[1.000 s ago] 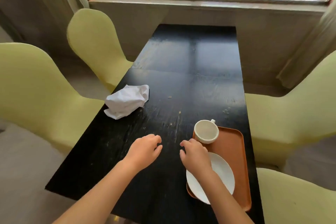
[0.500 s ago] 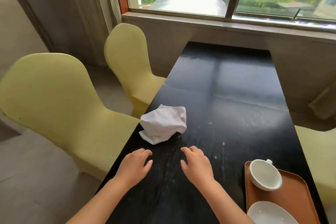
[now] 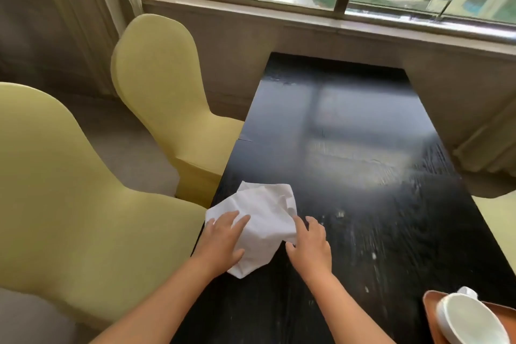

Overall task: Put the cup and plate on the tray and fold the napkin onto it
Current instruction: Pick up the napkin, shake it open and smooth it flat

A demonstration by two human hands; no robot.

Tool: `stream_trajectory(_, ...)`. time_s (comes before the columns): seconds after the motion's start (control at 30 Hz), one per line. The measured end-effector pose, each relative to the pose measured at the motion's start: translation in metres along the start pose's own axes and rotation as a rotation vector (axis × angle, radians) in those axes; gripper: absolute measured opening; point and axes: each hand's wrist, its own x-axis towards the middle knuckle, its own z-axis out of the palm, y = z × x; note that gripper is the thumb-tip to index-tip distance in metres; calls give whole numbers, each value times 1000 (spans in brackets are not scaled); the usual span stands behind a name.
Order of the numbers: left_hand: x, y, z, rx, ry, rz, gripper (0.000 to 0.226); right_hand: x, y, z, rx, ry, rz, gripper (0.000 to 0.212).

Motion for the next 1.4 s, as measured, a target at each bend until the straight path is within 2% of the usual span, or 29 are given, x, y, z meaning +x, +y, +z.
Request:
stream_trajectory(0.1,31,-4,28,65,-107,4,74,21,6,20,76,-77,72,56)
stream_trajectory(0.2,44,-10,54,65,-154,11,58,31,11,36,328,-103,129,39)
stream_trajectory(0.33,34,-10,72,-237,28,-67,31,24,16,47,668,-42,243,38)
stream_trajectory(0.4,19,-6,74,-303,86,-115,28,14,19,46,728,-28,263,30)
stream_trajectory(0.47,-2,2,74,-338,105,-113,28,0,21,40,780,-10,269,13)
stream_trajectory(0.57,-44,15,72,-396,123,-95,22,-32,20,27,844,-23,241,10)
stream_trajectory(0.63,-73,22,70,-477,64,-75,21,-56,19,16,855,-62,189,10)
stream_trajectory(0.77,-114,38,54,-630,-279,-39,30,-94,21,-13,790,-92,68,12)
stream_trajectory(0.8,-117,42,42,-666,-322,-23,35,-101,22,-22,774,-86,31,12)
stream_trajectory(0.83,-117,47,27,-703,-309,-12,40,-108,22,-32,760,-84,-11,12)
stream_trajectory(0.93,-107,68,-35,-777,-106,52,58,-122,20,-67,654,-96,-192,11)
stream_trajectory(1.0,-99,89,-79,-762,-130,198,62,-128,16,-92,569,-102,-320,10)
stream_trajectory(1.07,-94,108,-110,-629,-187,339,48,-134,13,-116,507,-74,-416,10)
stream_trajectory(1.17,-95,127,-147,-430,-102,427,16,-143,16,-150,473,46,-468,10)
stream_trajectory(1.27,-104,138,-175,-408,-13,491,12,-153,32,-168,496,152,-445,4)
stream_trajectory(1.37,-114,147,-202,-423,51,567,3,-164,55,-174,515,114,-391,4)
stream_trajectory(1.4,-117,148,-211,-422,60,579,11,-167,62,-176,508,78,-395,5)
